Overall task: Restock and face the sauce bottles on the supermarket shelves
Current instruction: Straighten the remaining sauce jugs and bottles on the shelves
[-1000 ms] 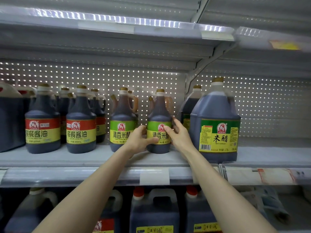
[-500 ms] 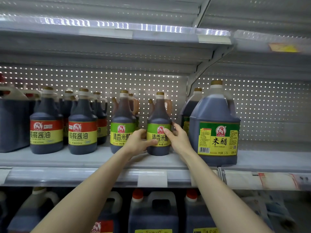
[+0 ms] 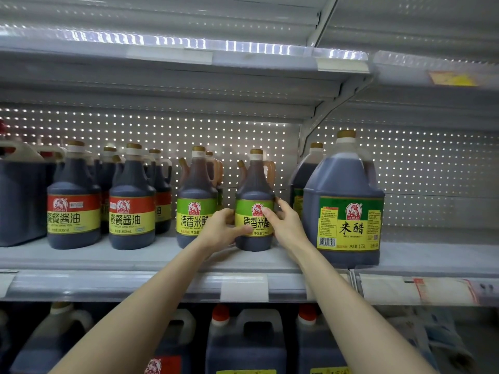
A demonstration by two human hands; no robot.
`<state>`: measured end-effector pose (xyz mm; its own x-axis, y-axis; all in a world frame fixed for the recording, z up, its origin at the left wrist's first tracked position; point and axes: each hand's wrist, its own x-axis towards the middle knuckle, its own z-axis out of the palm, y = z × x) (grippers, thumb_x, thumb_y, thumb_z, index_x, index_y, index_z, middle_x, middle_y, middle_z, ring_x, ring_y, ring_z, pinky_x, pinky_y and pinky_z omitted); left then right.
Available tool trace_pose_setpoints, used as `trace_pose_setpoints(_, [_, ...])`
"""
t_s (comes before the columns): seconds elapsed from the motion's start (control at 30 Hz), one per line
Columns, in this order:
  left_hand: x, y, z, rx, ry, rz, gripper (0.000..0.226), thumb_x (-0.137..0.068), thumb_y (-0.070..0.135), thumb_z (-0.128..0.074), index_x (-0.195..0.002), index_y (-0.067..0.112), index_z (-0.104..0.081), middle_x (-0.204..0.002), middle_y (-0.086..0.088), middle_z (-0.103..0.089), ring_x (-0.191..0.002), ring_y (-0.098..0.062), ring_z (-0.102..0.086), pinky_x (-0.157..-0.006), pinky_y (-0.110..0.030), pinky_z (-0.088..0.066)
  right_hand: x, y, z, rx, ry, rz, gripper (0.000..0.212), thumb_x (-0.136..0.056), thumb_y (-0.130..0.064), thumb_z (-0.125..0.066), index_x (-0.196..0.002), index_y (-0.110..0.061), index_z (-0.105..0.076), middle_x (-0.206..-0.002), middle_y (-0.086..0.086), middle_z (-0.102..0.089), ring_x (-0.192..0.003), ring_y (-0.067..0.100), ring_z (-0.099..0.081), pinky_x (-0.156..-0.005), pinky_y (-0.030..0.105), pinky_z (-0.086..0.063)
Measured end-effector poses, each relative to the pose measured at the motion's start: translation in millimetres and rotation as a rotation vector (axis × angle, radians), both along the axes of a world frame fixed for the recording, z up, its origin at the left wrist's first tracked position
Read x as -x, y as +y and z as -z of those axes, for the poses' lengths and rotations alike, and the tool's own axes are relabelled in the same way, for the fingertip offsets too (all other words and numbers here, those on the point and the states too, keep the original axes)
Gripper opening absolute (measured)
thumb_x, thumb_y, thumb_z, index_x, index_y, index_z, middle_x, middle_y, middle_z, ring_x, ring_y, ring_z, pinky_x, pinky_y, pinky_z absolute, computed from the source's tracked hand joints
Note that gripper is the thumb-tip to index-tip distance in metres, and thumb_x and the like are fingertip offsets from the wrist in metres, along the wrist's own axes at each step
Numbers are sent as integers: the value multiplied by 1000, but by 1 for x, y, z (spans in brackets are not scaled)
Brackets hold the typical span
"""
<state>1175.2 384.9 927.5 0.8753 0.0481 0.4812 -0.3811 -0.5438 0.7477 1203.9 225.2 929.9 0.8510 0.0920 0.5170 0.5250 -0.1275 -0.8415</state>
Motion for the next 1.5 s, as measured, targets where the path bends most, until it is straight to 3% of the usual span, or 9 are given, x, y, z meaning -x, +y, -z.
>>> trace_pose_setpoints(0.3, [4,-2,-2,18,26,14,47,-81,22,-75,-122,5,-58,-115,-6,-67,-99,-18,-64,-77,-26,-54,8,0,-2,-4,14,-4,39,-96,-23,-57,-133,-16,-49,-116,5,-64,-109,22,-62,-93,41,-53])
trace_pose_setpoints(0.5, [10,-1,-6,-29,40,-7,46,-82,26,-75,-121,6,-59,-115,-4,-67,-105,-17,-62,-95,-36,-50,18,-3,-6,30,-27,25,45,-93,-27,-61,-135,-17,-49,-122,4,-63,-110,17,-60,-95,39,-52])
trace_pose_setpoints(0.67, [27,-2,-13,-10,0,-25,49,-81,31,-75,-120,8,-55,-110,-3,-64,-103,-19,-62,-95,-40,-51,42,-12,-18,45,-83,43,55,-95,-26,-58,-145,-15,-38,-121,-5,-54,-106,5,-48,-68,8,-43])
trace_pose_setpoints(0.83, [51,-15,-24,3,-70,19,63,-81,35,-73,-132,8,-48,-120,-3,-60,-108,-17,-59,-88,-30,-51,65,-24,-32,-6,-133,63,53,-95,-29,-58,-143,-17,-40,-134,7,-55,-106,12,-54,-73,14,-45])
trace_pose_setpoints(0.93, [61,-28,-29,6,-75,68,65,-82,35,-72,-135,9,-46,-123,-4,-60,-109,-16,-59,-91,-32,-51,79,-37,-36,-36,-158,73,53,-94,-30,-60,-142,-17,-42,-132,7,-57,-112,14,-56,-91,28,-50])
trace_pose_setpoints(1.0, [66,-40,-30,10,-71,106,63,-82,34,-72,-134,11,-46,-121,-4,-60,-108,-17,-60,-93,-34,-51,88,-53,-37,-56,-167,104,51,-93,-28,-61,-140,-15,-45,-123,4,-62,-112,14,-57,-99,37,-49])
trace_pose_setpoints(1.13, [67,-72,-24,17,-53,159,60,-81,34,-74,-130,11,-48,-119,-1,-61,-106,-15,-60,-92,-34,-52,101,-91,-36,-141,-196,167,32,-92,-24,-62,-123,-19,-56,-101,-1,-68,-99,21,-66,-92,41,-54])
trace_pose_setpoints(1.43, [66,-139,-24,120,30,234,81,-85,29,-70,-149,16,-22,-132,6,-52,-117,-12,-52,-103,-35,-43,87,-174,-29,-65,-229,259,36,-89,-20,-66,-123,-12,-55,-107,2,-57,-90,12,-56,-64,13,-48])
trace_pose_setpoints(1.5, [64,-148,-25,146,24,229,85,-85,25,-70,-151,17,-17,-118,14,-54,-110,-9,-54,-97,-29,-44,78,-186,-30,-3,-215,255,45,-90,-22,-66,-131,-14,-49,-118,0,-52,-98,11,-53,-69,14,-45])
